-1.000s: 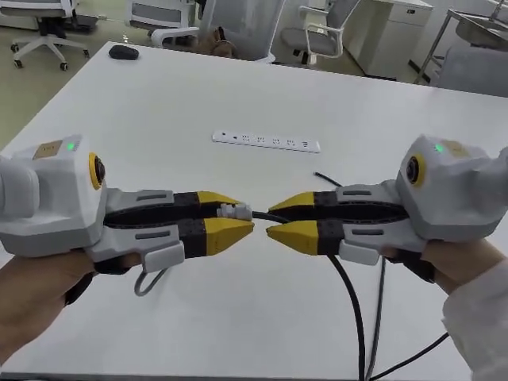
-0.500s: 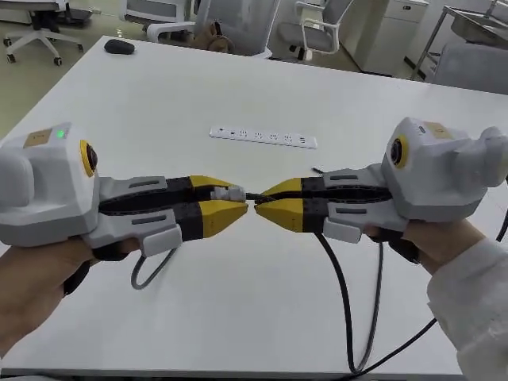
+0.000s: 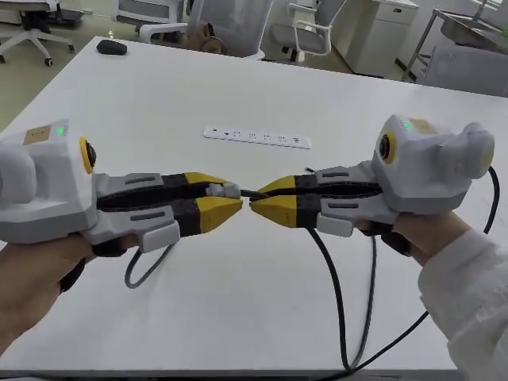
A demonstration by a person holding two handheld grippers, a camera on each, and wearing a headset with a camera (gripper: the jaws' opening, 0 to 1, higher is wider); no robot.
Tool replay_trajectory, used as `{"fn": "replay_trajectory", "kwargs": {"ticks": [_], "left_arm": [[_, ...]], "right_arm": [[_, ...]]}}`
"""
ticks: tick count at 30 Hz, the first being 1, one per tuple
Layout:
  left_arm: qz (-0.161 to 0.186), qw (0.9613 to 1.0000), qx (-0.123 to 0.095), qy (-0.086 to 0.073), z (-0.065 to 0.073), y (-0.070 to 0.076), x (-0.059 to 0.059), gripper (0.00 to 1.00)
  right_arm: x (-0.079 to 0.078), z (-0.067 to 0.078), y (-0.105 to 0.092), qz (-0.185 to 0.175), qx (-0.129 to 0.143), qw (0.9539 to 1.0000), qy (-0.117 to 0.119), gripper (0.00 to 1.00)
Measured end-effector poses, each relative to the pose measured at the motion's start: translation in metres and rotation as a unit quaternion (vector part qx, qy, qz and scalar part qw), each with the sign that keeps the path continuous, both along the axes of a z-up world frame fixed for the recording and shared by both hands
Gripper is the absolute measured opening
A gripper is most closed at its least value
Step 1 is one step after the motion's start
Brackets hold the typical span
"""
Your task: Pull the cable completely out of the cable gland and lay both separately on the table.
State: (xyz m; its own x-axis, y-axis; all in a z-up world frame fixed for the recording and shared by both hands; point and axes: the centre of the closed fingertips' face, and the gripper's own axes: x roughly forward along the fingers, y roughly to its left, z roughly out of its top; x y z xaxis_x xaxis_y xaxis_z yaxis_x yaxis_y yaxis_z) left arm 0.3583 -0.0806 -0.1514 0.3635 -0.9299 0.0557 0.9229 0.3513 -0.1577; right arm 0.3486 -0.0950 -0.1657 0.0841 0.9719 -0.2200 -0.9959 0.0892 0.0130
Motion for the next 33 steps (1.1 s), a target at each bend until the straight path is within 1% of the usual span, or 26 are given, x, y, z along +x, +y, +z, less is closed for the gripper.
{"fn": "replay_trajectory", "kwargs": {"ticks": [3, 11, 14, 19, 24, 33], "left_arm": [[0.003, 1.0, -0.004, 0.004, 0.0, 0.001, 0.001, 0.17], [0.015, 0.9998, -0.004, 0.009, -0.001, 0.005, 0.006, 0.17], [0.021, 0.9996, -0.013, 0.014, 0.001, 0.009, 0.009, 0.17], [0.032, 0.9991, -0.02, 0.017, 0.003, 0.013, 0.012, 0.17], [0.035, 0.999, -0.022, 0.018, 0.003, 0.014, 0.014, 0.17], [0.036, 0.9989, -0.022, 0.021, 0.001, 0.013, 0.014, 0.17]], "right_arm": [[0.002, -0.002, -0.005, -0.009, 0.005, 0.9999, 0.004, 0.03], [0.01, -0.012, -0.019, -0.028, 0.001, 0.9995, 0.015, 0.03], [0.014, -0.015, -0.024, -0.033, 0.0, 0.9993, 0.019, 0.03], [0.023, -0.021, -0.037, -0.051, -0.006, 0.9984, 0.023, 0.03], [0.028, -0.029, -0.05, -0.065, -0.013, 0.9974, 0.029, 0.03], [0.032, -0.043, -0.074, -0.093, -0.019, 0.9945, 0.044, 0.03]]}}
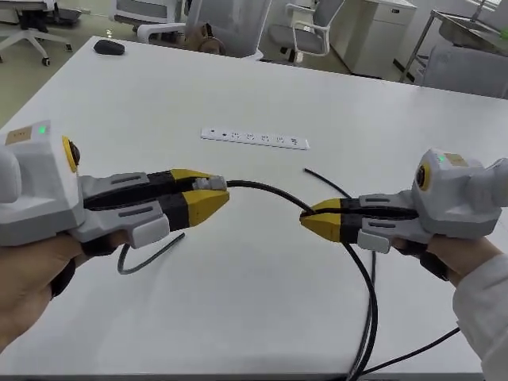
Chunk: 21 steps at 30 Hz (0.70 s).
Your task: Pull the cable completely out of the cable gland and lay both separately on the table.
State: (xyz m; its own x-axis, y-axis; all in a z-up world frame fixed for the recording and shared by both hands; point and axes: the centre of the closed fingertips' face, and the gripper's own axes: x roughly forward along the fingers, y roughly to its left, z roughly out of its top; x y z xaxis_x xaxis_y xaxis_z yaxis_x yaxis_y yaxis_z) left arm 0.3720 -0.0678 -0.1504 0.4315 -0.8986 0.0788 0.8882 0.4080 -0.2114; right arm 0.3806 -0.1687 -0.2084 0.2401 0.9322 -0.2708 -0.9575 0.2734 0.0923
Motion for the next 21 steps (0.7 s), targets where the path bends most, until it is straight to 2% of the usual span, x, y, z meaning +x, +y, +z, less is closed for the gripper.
{"fn": "replay_trajectory", "kwargs": {"ticks": [12, 21], "left_arm": [[0.007, 1.0, -0.004, 0.006, -0.001, 0.002, 0.002, 0.17], [0.004, 0.9998, 0.018, 0.009, -0.009, -0.001, 0.001, 0.17]], "right_arm": [[0.004, -0.02, -0.028, -0.04, -0.005, 0.999, 0.021, 0.03], [0.003, -0.026, -0.03, -0.045, -0.007, 0.9985, 0.03, 0.03]]}}
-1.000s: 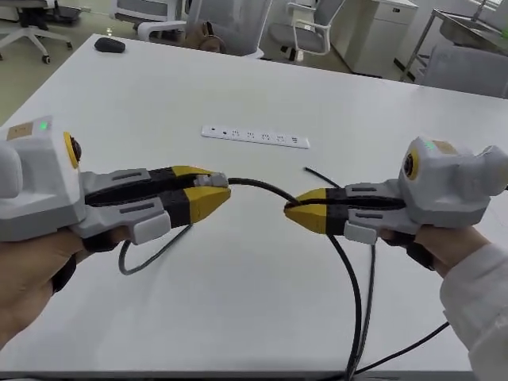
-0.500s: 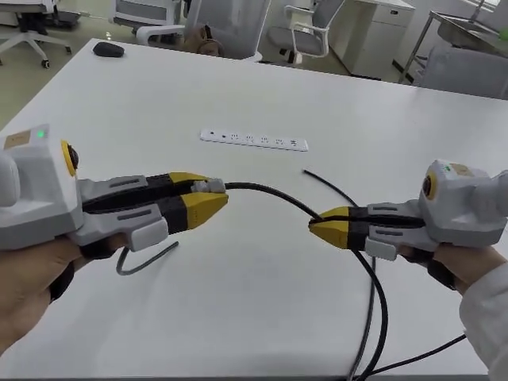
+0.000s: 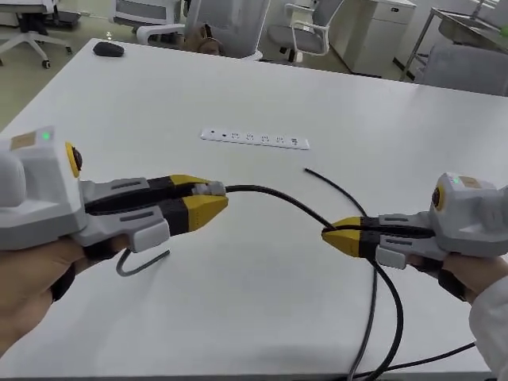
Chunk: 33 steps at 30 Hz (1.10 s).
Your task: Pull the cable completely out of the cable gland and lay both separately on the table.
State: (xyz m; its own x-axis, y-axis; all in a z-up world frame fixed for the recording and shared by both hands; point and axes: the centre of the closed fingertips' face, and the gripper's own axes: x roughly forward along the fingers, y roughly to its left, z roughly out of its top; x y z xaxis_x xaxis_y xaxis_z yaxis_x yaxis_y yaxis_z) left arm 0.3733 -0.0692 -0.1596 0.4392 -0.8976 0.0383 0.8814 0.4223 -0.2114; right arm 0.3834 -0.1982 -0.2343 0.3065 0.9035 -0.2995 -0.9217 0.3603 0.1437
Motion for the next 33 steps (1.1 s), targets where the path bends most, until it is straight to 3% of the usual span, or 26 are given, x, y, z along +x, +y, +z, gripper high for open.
{"fn": "replay_trajectory", "kwargs": {"ticks": [6, 9, 14, 20, 26, 33], "left_arm": [[0.0, 0.9999, 0.012, -0.004, -0.003, -0.001, 0.0, 0.17], [0.007, 0.9999, 0.013, -0.004, -0.003, 0.001, 0.001, 0.17], [0.006, 0.9995, 0.029, -0.009, -0.007, -0.001, 0.0, 0.17], [0.002, 0.9981, 0.062, -0.009, -0.018, -0.006, -0.002, 0.17], [0.004, 0.9966, 0.082, -0.002, -0.027, -0.005, -0.001, 0.17], [0.003, 0.9951, 0.099, 0.001, -0.034, -0.007, 0.0, 0.17]], "right_arm": [[0.001, -0.002, -0.002, -0.003, -0.002, 1.0, 0.006, 0.05], [-0.002, 0.0, -0.002, 0.001, -0.011, 0.9999, 0.002, 0.14], [0.006, 0.012, -0.003, -0.012, -0.024, 0.9993, -0.026, 0.25], [0.017, 0.04, -0.001, -0.022, -0.022, 0.9968, -0.074, 0.31], [0.004, 0.062, 0.017, 0.027, -0.026, 0.9928, -0.114, 0.31], [-0.013, 0.063, 0.037, 0.084, -0.047, 0.9864, -0.133, 0.29]]}}
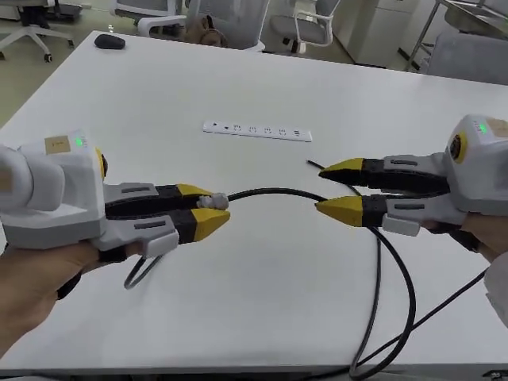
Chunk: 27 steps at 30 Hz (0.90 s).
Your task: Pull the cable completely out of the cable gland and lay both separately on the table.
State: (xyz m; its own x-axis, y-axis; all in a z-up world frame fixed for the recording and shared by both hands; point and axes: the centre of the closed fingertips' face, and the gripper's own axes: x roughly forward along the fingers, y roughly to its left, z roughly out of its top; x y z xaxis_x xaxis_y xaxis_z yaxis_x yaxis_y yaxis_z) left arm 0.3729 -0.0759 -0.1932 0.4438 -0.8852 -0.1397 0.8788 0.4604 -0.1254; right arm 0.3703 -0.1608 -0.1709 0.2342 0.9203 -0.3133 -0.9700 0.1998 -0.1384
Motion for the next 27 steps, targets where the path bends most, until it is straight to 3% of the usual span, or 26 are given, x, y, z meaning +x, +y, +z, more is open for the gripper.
{"fn": "replay_trajectory", "kwargs": {"ticks": [3, 5, 10, 15, 27], "left_arm": [[-0.007, 0.9999, 0.01, -0.002, -0.003, -0.004, -0.002, 0.17], [-0.012, 0.9997, 0.02, -0.002, -0.006, -0.006, -0.004, 0.17], [-0.02, 0.999, 0.04, -0.004, -0.012, -0.008, -0.006, 0.17], [-0.032, 0.998, 0.053, -0.006, -0.016, -0.012, -0.01, 0.17], [-0.045, 0.9968, 0.066, -0.006, -0.021, -0.014, -0.014, 0.17]], "right_arm": [[-0.004, -0.007, 0.006, 0.015, -0.023, 0.9996, -0.008, 0.28], [-0.002, -0.011, 0.009, 0.019, -0.049, 0.9979, -0.038, 0.25], [-0.012, -0.011, 0.027, 0.055, -0.059, 0.9954, -0.052, 0.25], [-0.016, -0.022, 0.041, 0.086, -0.09, 0.9901, -0.064, 0.26], [-0.017, -0.033, 0.065, 0.126, -0.108, 0.9825, -0.083, 0.18]]}}
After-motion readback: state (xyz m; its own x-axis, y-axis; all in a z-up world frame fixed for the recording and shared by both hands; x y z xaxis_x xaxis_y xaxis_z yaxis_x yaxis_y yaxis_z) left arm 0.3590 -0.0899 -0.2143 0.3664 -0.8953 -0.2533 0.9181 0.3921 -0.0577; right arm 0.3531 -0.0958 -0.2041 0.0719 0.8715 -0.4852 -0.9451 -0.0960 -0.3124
